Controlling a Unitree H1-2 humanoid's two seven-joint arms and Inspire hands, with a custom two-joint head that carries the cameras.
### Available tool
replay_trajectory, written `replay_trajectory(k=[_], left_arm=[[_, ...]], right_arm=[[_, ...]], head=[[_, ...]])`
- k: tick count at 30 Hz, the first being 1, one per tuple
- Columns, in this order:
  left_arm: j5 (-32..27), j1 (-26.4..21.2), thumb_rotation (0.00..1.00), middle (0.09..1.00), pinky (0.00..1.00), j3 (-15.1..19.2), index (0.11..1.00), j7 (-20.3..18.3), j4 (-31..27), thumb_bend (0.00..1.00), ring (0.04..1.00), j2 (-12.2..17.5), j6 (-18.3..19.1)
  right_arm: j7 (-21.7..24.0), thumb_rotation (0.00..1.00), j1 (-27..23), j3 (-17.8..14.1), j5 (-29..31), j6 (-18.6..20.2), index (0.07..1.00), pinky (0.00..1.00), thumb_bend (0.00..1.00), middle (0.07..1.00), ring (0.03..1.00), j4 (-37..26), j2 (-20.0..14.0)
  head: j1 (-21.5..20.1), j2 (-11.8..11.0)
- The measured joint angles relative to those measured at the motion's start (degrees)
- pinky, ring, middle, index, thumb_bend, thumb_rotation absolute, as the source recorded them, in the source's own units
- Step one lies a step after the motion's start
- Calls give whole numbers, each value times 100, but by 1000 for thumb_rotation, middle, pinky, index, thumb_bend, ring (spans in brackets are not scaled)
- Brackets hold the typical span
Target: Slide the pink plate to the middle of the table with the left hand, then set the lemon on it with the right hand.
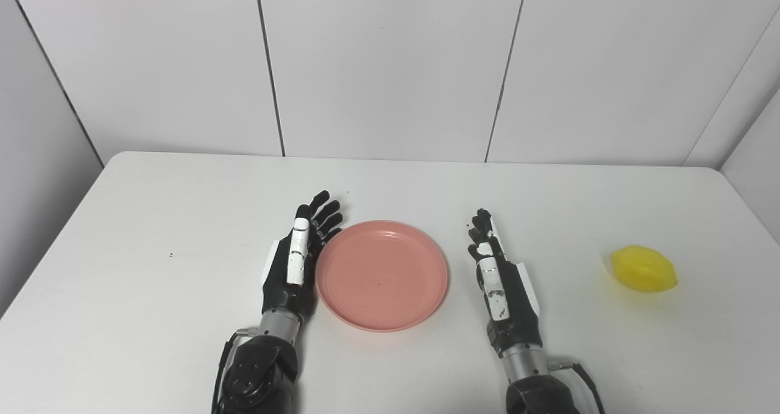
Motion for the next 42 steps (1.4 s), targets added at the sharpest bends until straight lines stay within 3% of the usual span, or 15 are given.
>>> replay_trajectory(k=[6, 28, 32, 36, 42], left_arm=[[89, 29, 1000, 927, 951, -177, 920, -81, -8, 562, 931, 23, 0], [308, 120, 1000, 938, 964, -298, 929, -228, -84, 549, 940, 92, -10], [643, 115, 1000, 918, 919, -325, 910, -67, -54, 558, 914, 155, -140], [1036, 112, 1000, 895, 880, -365, 894, 101, -26, 536, 892, 170, -229], [1327, 33, 1000, 880, 868, -314, 875, 389, 95, 561, 876, 232, -427]], right_arm=[[-66, 1000, -69, 29, -137, -1, 1000, 1000, 735, 1000, 1000, 95, 14], [-99, 1000, -79, 14, -98, 0, 1000, 1000, 727, 1000, 1000, 14, 103], [-385, 1000, -79, -115, -347, 0, 950, 1000, 765, 989, 1000, -150, 155], [-701, 972, -78, -245, -571, 0, 951, 1000, 695, 978, 1000, -317, 241], [-797, 890, -87, -265, -1164, 184, 982, 983, 610, 992, 997, -815, 18]], head=[[-307, 18], [-387, 132], [-430, 158], [-519, 193], [-598, 211]])
